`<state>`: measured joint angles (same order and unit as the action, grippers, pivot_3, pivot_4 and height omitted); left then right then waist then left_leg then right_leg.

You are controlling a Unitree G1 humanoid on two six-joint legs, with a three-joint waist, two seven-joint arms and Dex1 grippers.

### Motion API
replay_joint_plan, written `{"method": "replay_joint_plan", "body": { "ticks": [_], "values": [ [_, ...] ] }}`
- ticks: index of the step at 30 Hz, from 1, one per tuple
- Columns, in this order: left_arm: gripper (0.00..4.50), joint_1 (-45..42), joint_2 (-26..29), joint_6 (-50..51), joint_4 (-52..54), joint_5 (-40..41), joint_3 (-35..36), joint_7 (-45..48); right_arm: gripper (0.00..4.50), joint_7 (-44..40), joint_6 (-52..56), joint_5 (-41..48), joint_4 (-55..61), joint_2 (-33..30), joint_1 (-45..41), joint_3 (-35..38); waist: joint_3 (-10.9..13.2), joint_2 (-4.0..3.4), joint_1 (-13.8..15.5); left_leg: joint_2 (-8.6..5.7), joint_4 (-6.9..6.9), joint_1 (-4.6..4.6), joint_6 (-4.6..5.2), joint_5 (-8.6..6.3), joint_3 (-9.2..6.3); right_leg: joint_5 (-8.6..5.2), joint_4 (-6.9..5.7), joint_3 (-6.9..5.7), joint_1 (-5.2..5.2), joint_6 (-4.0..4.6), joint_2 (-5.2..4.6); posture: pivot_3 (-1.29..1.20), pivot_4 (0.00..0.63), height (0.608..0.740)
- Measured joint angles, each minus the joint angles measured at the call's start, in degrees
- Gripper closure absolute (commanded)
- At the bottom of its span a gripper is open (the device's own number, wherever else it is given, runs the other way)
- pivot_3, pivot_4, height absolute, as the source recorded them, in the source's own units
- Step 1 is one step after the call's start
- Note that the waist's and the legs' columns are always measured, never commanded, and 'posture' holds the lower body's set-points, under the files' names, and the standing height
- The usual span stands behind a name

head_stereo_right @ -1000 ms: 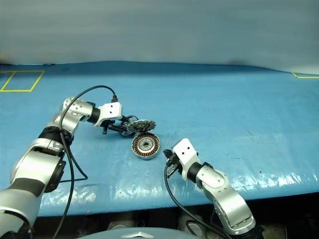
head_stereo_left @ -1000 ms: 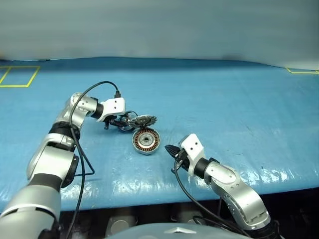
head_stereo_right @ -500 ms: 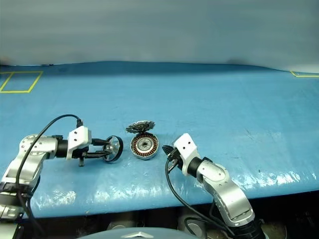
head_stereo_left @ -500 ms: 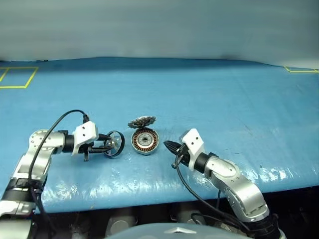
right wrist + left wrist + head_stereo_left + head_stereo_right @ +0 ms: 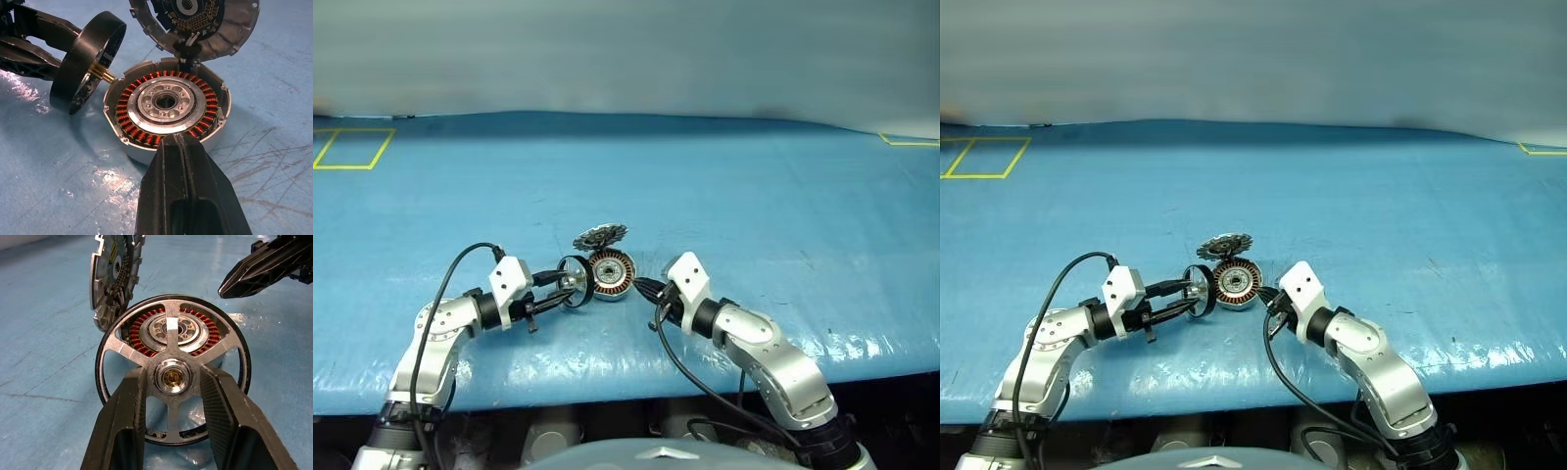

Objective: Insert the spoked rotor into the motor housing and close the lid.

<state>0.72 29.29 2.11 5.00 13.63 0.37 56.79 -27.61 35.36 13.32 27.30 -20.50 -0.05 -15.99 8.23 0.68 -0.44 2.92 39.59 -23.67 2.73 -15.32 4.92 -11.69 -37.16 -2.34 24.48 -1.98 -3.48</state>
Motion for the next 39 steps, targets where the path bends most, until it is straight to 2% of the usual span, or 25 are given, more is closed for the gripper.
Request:
{"method": "replay_joint_plan", "body": {
  "ticks": [3, 6, 11, 21, 39],
  "values": [
    [3.01, -0.76, -0.77, -1.72, -0.6, 0.18, -0.38, -0.48, 4.5, 0.05, 0.0, -0.13, 0.0, -0.03, 0.0, -0.45, 0.0, 0.0, 0.01, -0.01, 0.0, 0.0, 0.0, 0.0, 0.0, -0.01, 0.02, 0.0, 0.01, -0.02, -0.01, 0.0, 0.15, 0.74],
    [3.01, -1.43, -0.23, 1.77, 0.52, 3.34, -0.89, 0.5, 4.5, 0.08, 0.0, -0.19, 0.01, 0.05, 0.02, -0.94, 0.0, 0.0, -0.11, 0.01, 0.0, -0.03, 0.0, 0.0, 0.0, -0.01, 0.03, 0.0, 0.02, -0.02, -0.01, 0.0, 0.15, 0.74],
    [3.01, -1.42, 4.93, 5.98, 2.85, 4.44, -1.47, 3.23, 4.5, 0.24, -0.01, -0.23, -0.02, 0.14, 0.21, -0.9, 0.02, -0.04, -0.2, 0.02, -0.09, -0.01, -0.01, 0.0, 0.01, -0.14, 0.04, 0.0, 0.06, -0.16, 0.01, 0.0, 0.15, 0.74],
    [3.01, -6.22, -1.54, 3.49, 1.56, 4.94, -3.54, 0.7, 4.5, 0.28, -0.19, -0.85, -0.28, 0.79, 0.21, -1.74, 0.02, -0.03, -0.11, -0.09, -0.11, -0.04, 0.02, -0.01, -0.01, 0.02, 0.17, 0.02, 0.0, -0.05, 0.02, 0.0, 0.15, 0.74],
    [3.01, -9.87, -1.38, 3.17, -2.89, 0.71, -6.52, -0.61, 4.5, 1.26, -0.19, -1.53, -0.27, 1.47, 0.63, -1.68, 0.02, -0.03, -0.12, -0.19, -0.14, -0.02, 0.01, 0.0, -0.06, -0.08, 0.18, 0.03, -0.02, -0.22, -0.02, 0.0, 0.15, 0.74]
  ]
}}
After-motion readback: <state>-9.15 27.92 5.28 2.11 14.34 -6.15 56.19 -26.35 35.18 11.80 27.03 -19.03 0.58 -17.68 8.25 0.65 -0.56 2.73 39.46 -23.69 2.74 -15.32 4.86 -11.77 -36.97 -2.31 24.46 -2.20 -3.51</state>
